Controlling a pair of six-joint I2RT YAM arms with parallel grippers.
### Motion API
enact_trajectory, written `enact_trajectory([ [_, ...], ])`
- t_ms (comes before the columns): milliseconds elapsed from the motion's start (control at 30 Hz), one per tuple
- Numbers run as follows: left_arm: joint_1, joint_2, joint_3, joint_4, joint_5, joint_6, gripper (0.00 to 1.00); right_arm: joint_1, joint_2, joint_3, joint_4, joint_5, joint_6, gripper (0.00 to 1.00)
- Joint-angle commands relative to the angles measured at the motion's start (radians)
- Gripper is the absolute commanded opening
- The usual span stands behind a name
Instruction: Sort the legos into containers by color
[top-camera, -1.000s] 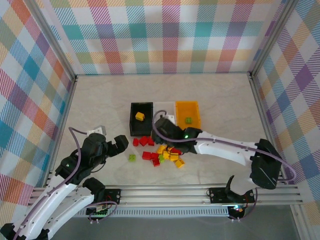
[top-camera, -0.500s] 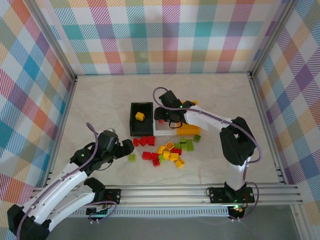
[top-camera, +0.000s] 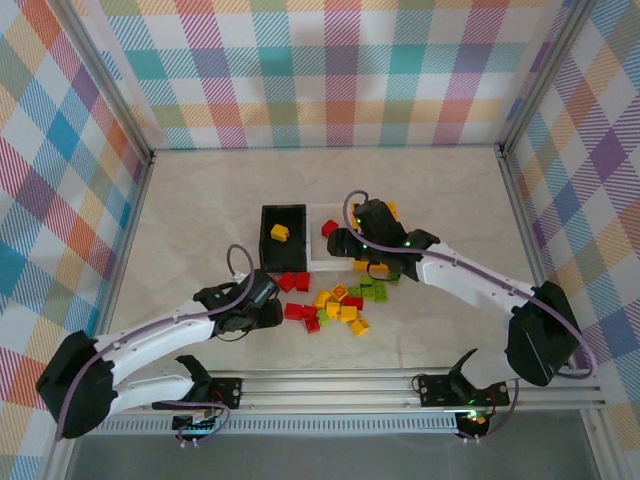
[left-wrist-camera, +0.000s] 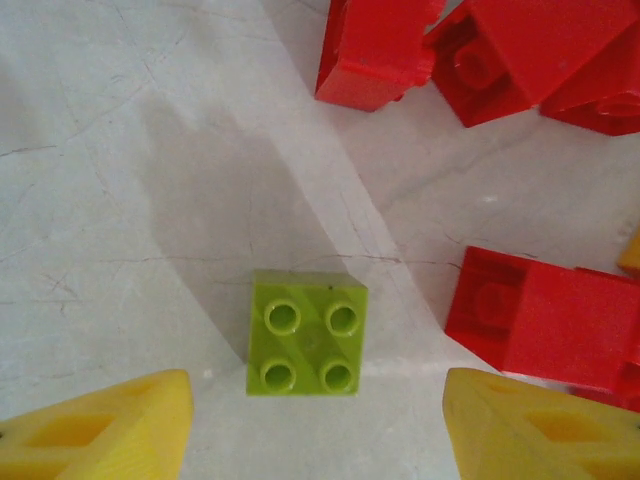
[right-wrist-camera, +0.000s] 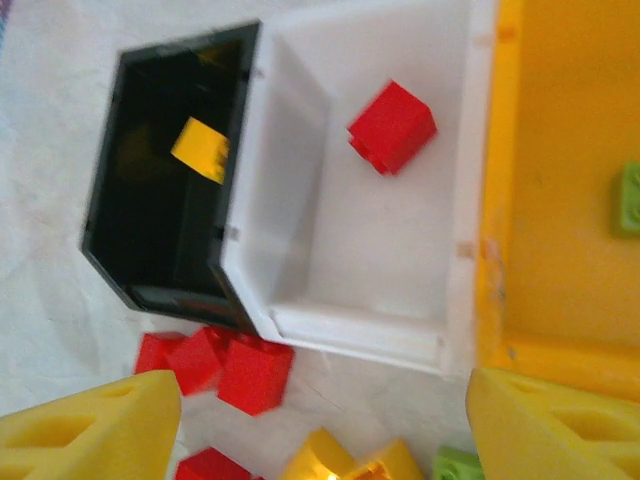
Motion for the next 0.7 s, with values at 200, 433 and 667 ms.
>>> enact_trajectory([
  [200, -0.011, 0.181, 0.004, 0.082, -0.120, 0.041, 0.54, 0.006, -0.145, -0.123, 0.021, 0.045, 0.032, 0.76],
  [433, -0.015, 0.238, 0.008, 0.113, -0.093, 0.028, 0.31, 0.006, -0.234, -0.171, -0.007, 0.092, 0.054, 0.76],
  [667, -0.115, 0.166, 0.226, 0.007, -0.083, 0.056, 0.28, 0.006, -0.355, -0.301, -0.072, 0.196, 0.149, 0.76],
])
